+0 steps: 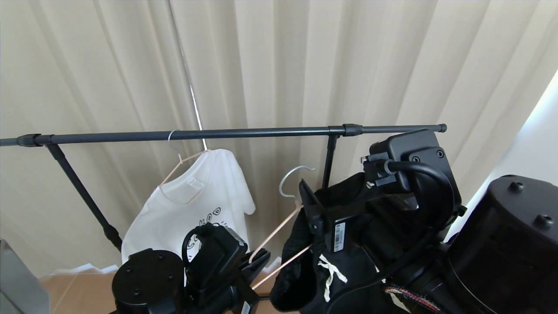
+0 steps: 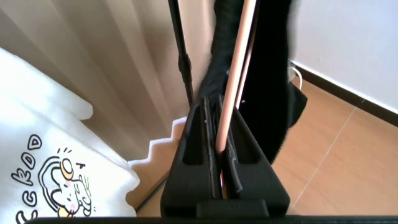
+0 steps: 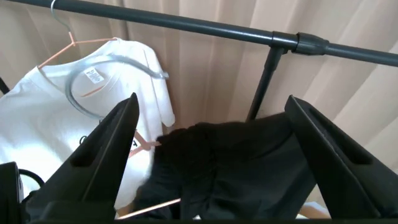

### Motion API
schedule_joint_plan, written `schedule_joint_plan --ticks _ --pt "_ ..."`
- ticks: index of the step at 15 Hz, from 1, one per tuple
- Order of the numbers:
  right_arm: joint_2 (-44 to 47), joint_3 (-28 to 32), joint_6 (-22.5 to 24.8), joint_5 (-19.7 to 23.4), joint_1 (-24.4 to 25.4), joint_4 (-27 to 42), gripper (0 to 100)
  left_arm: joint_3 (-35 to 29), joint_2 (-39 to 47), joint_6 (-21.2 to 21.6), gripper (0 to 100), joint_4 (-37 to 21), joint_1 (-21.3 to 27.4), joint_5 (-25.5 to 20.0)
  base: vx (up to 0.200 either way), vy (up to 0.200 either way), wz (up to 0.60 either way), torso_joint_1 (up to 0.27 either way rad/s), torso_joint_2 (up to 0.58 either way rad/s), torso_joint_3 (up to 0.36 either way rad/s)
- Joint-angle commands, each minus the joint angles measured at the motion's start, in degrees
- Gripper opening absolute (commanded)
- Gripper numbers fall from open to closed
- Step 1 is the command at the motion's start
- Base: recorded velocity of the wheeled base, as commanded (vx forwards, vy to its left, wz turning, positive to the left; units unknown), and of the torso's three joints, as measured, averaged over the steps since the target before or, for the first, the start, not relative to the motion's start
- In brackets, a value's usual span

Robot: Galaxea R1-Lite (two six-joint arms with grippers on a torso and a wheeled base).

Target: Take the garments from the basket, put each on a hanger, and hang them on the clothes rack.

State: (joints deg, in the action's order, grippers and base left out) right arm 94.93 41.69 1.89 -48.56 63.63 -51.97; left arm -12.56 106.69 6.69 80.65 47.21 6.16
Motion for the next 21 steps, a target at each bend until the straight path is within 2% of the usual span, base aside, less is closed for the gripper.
schedule_joint_plan --ticks 1,6,8,10,12,13,15,16,17,18,19,20,21 --pt "-0.2 0.0 0.0 0.0 -0.3 0.0 100 0.0 -0.1 0.0 0 0.2 0.1 0.0 0.0 0.0 0.0 0.0 0.0 0.0" --pt "-2.1 -0.8 0.2 1.4 -1.8 0.7 100 0.0 0.0 -0.4 0 0.2 -0.3 -0.1 0.0 0.0 0.0 0.0 0.0 0.0" --pt "-6.7 -5.0 1.0 9.0 -2.8 1.8 100 0.6 -0.3 -1.6 0 0.7 -2.0 -1.6 0.0 0.0 0.0 0.0 0.0 0.0" --pt "-11.0 -7.9 2.0 16.4 -4.4 5.2 100 2.8 -0.3 -1.2 0 4.2 -5.0 -7.3 0.0 0.0 0.0 0.0 0.0 0.0" --pt "-15.4 -7.2 2.1 22.4 -5.5 12.5 100 4.6 -0.3 -1.2 0 7.4 -8.0 -11.7 0.0 0.0 0.0 0.0 0.0 0.0" --pt "-17.8 -5.5 2.7 27.1 -7.4 17.8 100 5.0 -0.3 -1.2 0 7.9 -9.0 -12.9 0.0 0.0 0.0 0.0 0.0 0.0" --pt "-22.5 5.2 7.4 46.4 -19.5 43.4 100 5.5 -0.3 -0.6 0 7.9 -9.5 -14.2 0.0 0.0 0.0 0.0 0.0 0.0" --pt "-22.3 10.7 10.8 55.9 -25.3 53.6 100 5.7 -0.4 0.3 0 7.9 -9.5 -14.2 0.0 0.0 0.0 0.0 0.0 0.0" --pt "-21.4 15.0 14.5 63.3 -30.4 60.6 100 6.3 -0.4 0.9 0 7.9 -9.5 -14.3 0.0 0.0 0.0 0.0 0.0 0.0" --pt "-19.1 19.3 21.1 69.7 -35.5 67.2 100 7.0 -0.4 1.4 0 7.9 -9.5 -15.6 0.0 0.0 0.0 0.0 0.0 0.0" --pt "-16.5 23.8 27.7 74.3 -39.2 73.2 100 7.8 -1.0 2.2 0 8.0 -9.6 -17.7 0.0 0.0 0.0 0.0 0.0 0.0" --pt "-13.7 28.1 31.9 77.1 -41.0 78.8 100 8.6 -1.5 3.2 0 7.9 -9.9 -19.2 0.0 0.0 0.0 0.0 0.0 0.0" --pt "-11.6 32.1 34.0 78.4 -41.3 84.0 100 9.3 -1.5 4.6 0 7.9 -10.2 -20.1 0.0 0.0 0.0 0.0 0.0 0.0"
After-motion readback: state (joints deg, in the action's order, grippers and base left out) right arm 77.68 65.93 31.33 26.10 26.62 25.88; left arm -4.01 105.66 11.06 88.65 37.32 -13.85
